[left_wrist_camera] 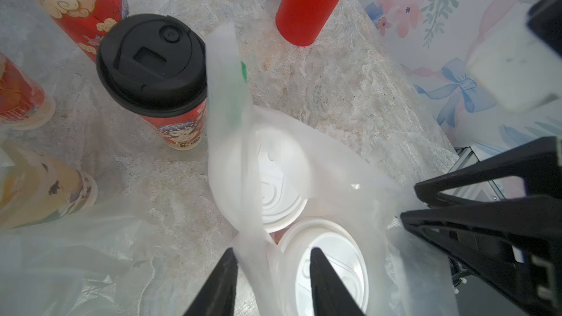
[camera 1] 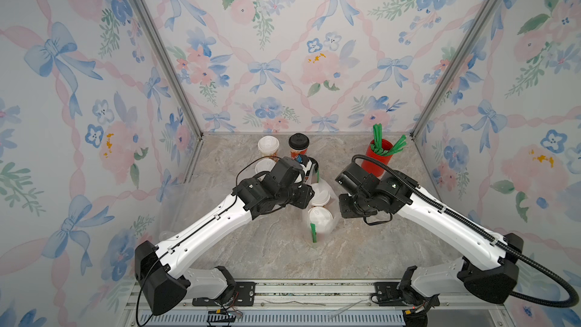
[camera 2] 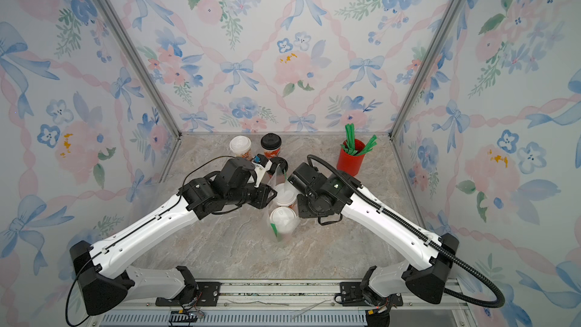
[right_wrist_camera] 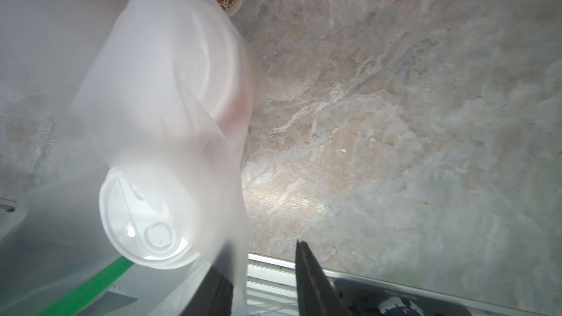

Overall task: Pack milk tea into plastic carrier bags
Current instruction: Pick up the plastic carrier bag from the center of the board.

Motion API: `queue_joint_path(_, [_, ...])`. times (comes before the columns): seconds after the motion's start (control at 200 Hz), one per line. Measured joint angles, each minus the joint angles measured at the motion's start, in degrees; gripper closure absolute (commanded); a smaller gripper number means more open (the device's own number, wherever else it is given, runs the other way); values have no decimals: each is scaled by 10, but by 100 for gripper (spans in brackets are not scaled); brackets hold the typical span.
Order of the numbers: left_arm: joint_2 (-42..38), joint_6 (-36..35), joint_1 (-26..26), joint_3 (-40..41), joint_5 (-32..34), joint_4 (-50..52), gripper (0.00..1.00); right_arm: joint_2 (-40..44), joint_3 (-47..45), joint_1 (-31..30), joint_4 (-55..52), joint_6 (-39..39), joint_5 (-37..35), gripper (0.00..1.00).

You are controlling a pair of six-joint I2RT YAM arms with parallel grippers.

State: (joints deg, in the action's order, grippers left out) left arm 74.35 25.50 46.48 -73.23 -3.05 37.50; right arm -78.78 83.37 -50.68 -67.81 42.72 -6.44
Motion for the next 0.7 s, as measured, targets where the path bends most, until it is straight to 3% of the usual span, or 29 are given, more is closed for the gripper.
queue_joint_path(0.12, [4,-2,0,-3,-6,0,72,2,-15,10,49,5,32,75])
queue_joint_path(0.35, [5,-11,0,-10,-9,0,94,9,-21,26,90,5,47,100])
queue_joint_path(0.42, [7,-14,-1,-17,-10,1,100,17,-22,34,96,3,50,100])
queue_joint_path(0.7, [35,-17,-2,-65,-12,6,100,44,-21,80,112,-8,61,100])
